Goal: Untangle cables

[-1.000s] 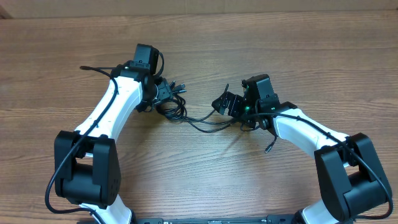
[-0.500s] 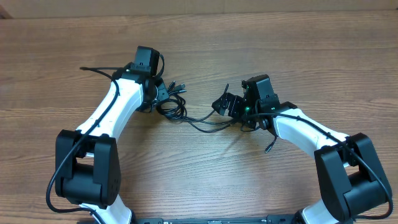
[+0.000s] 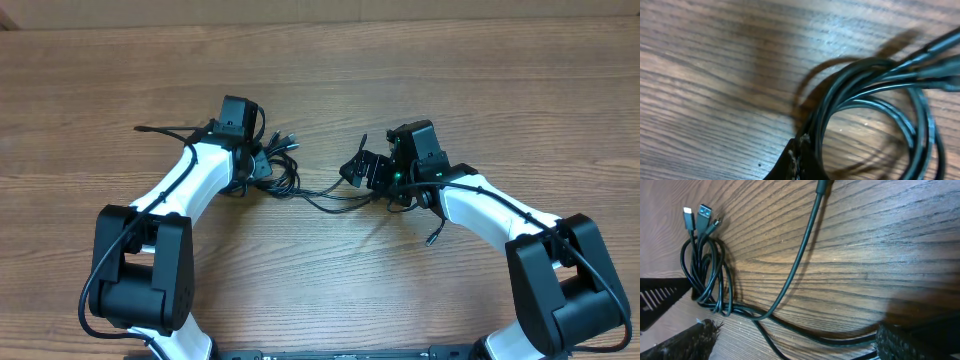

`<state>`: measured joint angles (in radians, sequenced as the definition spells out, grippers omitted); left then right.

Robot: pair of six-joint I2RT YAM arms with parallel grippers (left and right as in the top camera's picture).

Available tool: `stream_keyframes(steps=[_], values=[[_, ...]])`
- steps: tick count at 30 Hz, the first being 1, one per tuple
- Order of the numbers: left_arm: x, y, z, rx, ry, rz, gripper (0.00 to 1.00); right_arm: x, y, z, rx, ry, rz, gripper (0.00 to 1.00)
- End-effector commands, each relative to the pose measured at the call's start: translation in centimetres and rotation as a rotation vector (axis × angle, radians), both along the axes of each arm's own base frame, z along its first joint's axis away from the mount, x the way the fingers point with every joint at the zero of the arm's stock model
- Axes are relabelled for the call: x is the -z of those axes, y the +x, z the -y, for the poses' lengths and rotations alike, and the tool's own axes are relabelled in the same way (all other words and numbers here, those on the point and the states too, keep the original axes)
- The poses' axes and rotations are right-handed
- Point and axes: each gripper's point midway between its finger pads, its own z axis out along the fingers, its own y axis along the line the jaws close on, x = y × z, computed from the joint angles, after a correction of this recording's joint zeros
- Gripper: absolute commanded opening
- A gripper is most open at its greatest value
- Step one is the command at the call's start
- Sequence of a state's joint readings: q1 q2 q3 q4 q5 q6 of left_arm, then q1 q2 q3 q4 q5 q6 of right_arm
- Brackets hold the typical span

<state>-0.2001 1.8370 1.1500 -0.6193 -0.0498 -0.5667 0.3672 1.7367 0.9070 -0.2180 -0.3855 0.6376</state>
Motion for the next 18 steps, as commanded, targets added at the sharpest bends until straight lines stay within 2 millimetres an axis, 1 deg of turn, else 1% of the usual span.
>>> stream_keyframes(steps=[1,4,9,12,14,16,17,18], values=[[1.4,-1.5,0.0,0.009,-0.014,-0.052,0.04,0.6,-0.3,0.0,-0.01,-0.006,-0.006,1.0],[1.5,-2.0,1.2,0.061,-0.075,-0.073,0.04,0.3,-0.5,-0.8,-0.065,-0.004,0.028,1.0],[1.4,-2.7,3.3,0.142,-0.182,-0.098,0.04,-0.6,-1.1,-3.5,-0.194,0.016,0.114,1.0],[1.5,-3.6,4.2,0.169,-0.225,-0.127,0.04,-1.0,-1.6,-4.9,-0.256,0.018,0.158,0.98],[1.5,-4.1,4.3,0.181,-0.22,-0.146,0.04,-1.1,-1.9,-5.7,-0.282,0.016,0.176,0.92],[1.6,-4.6,4.5,0.19,-0.218,-0.163,0.04,-1.2,-2.0,-6.1,-0.293,0.019,0.184,0.84],[1.6,-4.9,4.7,0.194,-0.216,-0.174,0.04,-1.2,-2.1,-6.2,-0.296,0.021,0.187,0.77],[1.6,-5.2,4.8,0.2,-0.214,-0.182,0.04,-1.3,-2.1,-6.2,-0.296,0.022,0.188,0.68]])
